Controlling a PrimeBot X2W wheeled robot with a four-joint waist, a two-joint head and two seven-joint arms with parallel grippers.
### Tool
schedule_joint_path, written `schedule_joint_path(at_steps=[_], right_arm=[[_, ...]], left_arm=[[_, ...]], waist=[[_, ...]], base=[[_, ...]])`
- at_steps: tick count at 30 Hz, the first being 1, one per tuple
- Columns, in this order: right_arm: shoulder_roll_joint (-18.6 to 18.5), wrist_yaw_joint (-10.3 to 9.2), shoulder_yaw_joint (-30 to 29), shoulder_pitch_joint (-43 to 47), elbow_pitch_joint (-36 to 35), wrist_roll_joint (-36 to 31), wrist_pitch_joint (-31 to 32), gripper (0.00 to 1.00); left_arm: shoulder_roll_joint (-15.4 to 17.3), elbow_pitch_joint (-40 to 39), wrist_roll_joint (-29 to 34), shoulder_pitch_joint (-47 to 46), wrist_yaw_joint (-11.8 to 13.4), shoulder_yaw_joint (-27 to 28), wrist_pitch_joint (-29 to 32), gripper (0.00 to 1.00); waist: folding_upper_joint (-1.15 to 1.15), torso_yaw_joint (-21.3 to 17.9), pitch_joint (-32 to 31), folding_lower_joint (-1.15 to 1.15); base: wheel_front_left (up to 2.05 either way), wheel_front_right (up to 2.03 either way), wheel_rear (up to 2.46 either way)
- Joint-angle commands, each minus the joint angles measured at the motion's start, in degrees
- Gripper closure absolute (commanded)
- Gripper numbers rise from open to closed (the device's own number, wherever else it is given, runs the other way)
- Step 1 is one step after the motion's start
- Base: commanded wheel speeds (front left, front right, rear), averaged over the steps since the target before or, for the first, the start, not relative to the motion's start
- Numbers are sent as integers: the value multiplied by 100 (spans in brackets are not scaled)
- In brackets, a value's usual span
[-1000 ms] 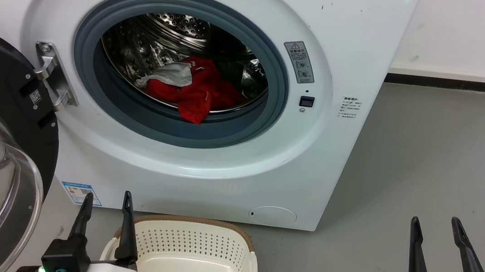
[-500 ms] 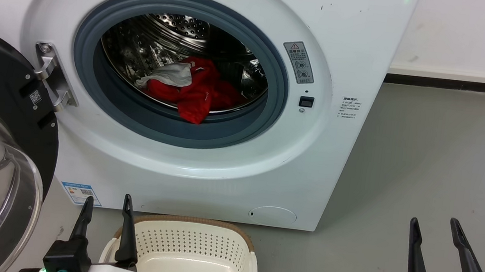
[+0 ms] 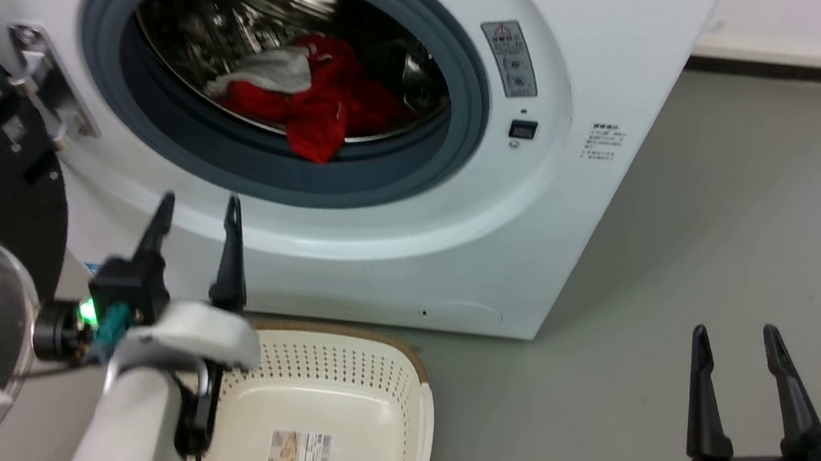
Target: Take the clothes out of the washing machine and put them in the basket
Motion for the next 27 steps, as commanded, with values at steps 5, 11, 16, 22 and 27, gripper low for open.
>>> schedule_joint_path(at_steps=[5, 11, 16, 22, 27], right_arm=[[-9, -3, 35, -421, -85, 102, -15, 0], [-5, -3, 3, -888, -147, 265, -15, 0], [-2, -3, -33, -1243, -196, 426, -15, 0], [1, -3, -54, -1588, -259, 632, -15, 0], [0, -3, -31, -1842, -309, 859, -15, 0]], left_arm=[[223, 653, 161, -1107, -162, 197, -12, 0], [532, 1474, 289, -2442, -354, 246, -12, 0], [838, 2323, 444, -3538, -393, 167, -11, 0], [1215, 3413, 522, -4880, -479, 102, 211, 0], [1571, 4140, 557, -6149, -555, 39, 720, 0]], waist=[[0, -342, 829, 0], [0, -659, 1617, 0], [0, -901, 2234, 0], [0, -1157, 2843, 0], [0, -1422, 3338, 0]], base=[[0, 0, 0], [0, 0, 0], [0, 0, 0], [0, 0, 0], [0, 0, 0]])
